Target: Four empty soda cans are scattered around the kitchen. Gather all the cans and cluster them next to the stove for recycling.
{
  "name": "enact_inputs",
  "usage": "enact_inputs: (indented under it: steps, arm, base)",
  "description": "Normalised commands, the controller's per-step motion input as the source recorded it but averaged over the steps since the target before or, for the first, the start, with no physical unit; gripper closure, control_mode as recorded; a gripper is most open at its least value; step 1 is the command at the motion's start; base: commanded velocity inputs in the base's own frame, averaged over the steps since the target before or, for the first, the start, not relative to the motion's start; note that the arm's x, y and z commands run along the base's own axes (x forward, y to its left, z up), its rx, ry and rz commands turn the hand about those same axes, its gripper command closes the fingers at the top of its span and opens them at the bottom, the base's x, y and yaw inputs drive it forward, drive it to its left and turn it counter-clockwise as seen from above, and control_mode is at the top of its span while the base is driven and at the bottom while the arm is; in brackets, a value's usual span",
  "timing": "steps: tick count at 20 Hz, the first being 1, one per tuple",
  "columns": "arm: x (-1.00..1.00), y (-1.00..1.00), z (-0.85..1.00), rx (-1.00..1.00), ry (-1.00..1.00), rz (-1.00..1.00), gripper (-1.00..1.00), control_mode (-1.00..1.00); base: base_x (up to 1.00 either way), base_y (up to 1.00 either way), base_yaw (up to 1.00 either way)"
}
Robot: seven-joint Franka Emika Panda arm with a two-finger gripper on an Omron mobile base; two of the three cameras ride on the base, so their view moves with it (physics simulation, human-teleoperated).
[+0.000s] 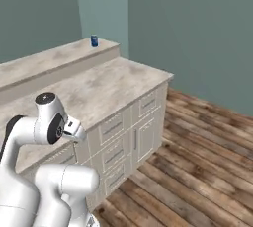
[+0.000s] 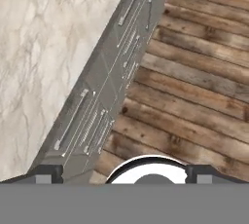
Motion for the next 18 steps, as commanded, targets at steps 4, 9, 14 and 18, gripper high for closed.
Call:
enact_inputs:
  steps: [4,9,14,18]
  arm:
    - [0.00,0.00,0.00,0.00,0.00,0.00,-1.00,1.00]
    - [0.00,0.00,0.00,0.00,0.00,0.00,-1.00,1.00]
    - [0.00,0.00,0.00,0.00,0.00,0.00,-1.00,1.00]
    - [0.00,0.00,0.00,0.00,0.00,0.00,-1.00,1.00]
  base:
    - [0.00,0.04,-0.97]
    - [0.00,0.04,-0.99]
    - [0.00,0.04,-1.00]
    - [0.00,0.03,-1.00]
